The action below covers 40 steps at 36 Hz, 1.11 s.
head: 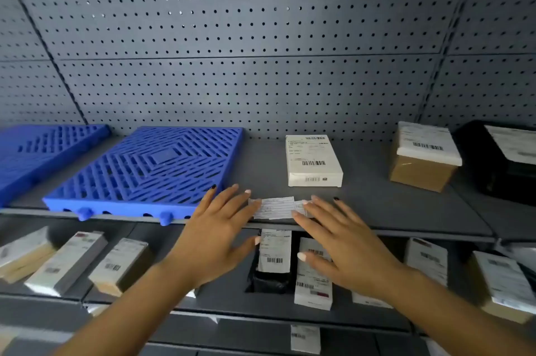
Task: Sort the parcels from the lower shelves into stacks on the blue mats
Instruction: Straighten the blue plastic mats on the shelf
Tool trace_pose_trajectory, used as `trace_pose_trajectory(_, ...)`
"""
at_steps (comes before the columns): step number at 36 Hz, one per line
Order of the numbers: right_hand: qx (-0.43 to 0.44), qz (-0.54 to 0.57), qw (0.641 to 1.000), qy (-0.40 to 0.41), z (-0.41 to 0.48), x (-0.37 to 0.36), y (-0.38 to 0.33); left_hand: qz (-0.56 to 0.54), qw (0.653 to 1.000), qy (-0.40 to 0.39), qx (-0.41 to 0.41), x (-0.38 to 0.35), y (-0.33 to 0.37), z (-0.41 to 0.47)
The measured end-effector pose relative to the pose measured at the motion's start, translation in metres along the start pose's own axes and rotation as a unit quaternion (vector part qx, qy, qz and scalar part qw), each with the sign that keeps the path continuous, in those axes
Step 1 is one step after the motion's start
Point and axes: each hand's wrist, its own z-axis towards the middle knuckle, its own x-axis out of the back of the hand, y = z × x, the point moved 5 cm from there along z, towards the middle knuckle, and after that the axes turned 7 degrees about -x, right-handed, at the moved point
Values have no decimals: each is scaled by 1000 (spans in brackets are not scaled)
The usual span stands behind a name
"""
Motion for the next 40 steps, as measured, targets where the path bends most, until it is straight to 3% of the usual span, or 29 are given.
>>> trace_pose_trajectory(8,3,17,1000,-13,-1,-7,5,15,1000,13,-18,-7,3,-5)
trace_pose_trajectory(22,21,41,998,47,1,-7,2,9,996,83,-27,3,10,-3)
trace_pose_trajectory(31,9,144,974,175,6,12,5,-5,995,102,-24,6,11,-2)
trace_pose_trajectory(40,72,92,965,236,18,16,-13,-28,987,143,-61,11,6,-8)
